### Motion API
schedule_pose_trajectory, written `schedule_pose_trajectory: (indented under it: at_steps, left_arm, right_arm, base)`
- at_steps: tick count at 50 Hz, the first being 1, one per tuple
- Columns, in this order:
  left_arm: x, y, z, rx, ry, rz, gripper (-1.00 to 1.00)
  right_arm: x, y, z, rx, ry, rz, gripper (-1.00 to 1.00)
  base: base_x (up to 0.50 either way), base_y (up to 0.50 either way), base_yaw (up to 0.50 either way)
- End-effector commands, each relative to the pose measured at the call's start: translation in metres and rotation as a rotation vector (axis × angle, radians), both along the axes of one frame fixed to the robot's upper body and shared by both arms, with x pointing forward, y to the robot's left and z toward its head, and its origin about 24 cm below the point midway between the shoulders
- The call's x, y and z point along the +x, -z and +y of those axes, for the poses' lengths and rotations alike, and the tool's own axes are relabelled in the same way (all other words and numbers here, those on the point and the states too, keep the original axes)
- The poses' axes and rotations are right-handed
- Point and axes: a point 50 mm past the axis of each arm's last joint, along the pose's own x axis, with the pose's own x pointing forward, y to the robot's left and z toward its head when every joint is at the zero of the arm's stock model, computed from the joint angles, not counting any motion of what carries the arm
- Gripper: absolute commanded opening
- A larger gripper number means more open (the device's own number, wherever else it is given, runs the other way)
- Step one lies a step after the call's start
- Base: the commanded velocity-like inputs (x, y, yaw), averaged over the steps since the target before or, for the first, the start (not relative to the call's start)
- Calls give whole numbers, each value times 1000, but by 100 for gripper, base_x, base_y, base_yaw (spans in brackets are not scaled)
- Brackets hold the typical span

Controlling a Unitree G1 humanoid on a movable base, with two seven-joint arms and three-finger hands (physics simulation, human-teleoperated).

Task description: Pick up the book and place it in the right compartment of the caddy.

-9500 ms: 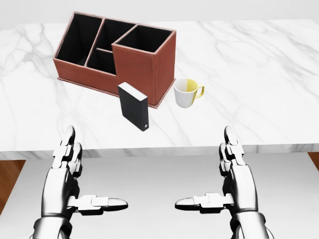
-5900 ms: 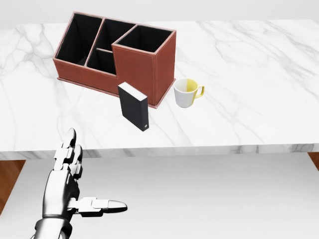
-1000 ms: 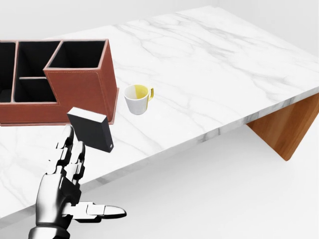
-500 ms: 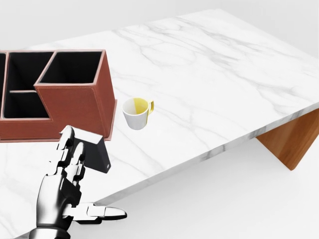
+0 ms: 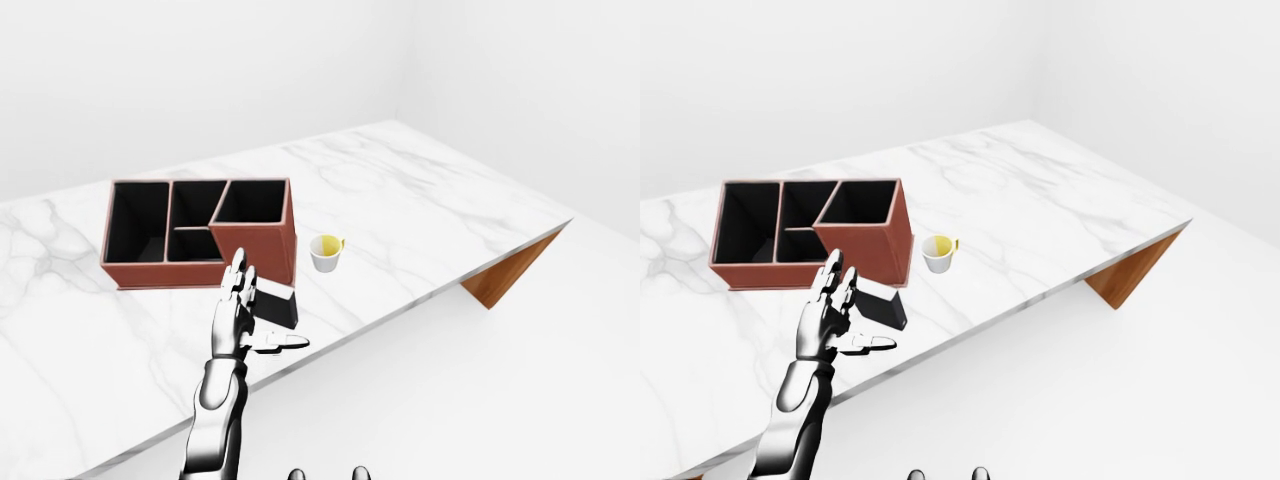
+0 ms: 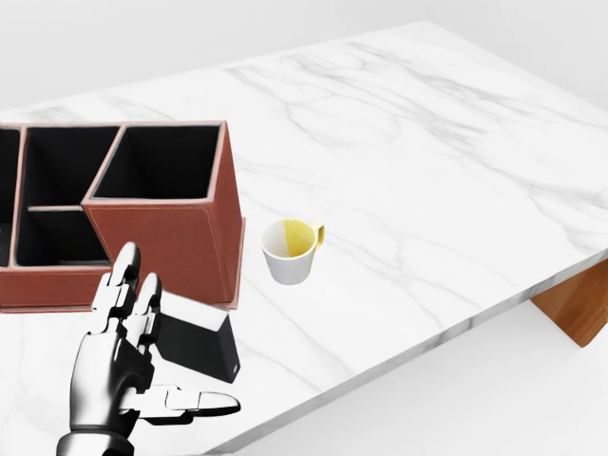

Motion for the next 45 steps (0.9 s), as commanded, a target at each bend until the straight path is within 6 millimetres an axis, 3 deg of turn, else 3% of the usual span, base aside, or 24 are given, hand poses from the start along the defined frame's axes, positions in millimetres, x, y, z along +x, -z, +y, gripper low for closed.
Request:
schedule_pose_trajectory:
  at_steps: [1, 18, 28, 35, 45]
  left_arm:
    - [1, 3, 1, -21, 19, 11, 100]
    - [-1, 2, 1, -7, 6, 8, 100]
    - [-3, -1, 25, 182, -350, 14, 100]
    - [-13, -16, 42, 284, -597, -53, 100]
    - [-16, -19, 48, 428, -729, -86, 100]
  right_arm:
    - [4, -5, 2, -32, -22, 2, 100]
    - [2, -8, 3, -42, -20, -10, 100]
    - [2, -8, 3, -43, -20, -7, 100]
    - [3, -7, 2, -39, -20, -4, 100]
    - [3, -7, 3, -38, -21, -3, 100]
  base:
    - [30, 3, 0]
    - [18, -4, 0]
    - [14, -7, 0]
    - [14, -7, 0]
    - [14, -7, 0]
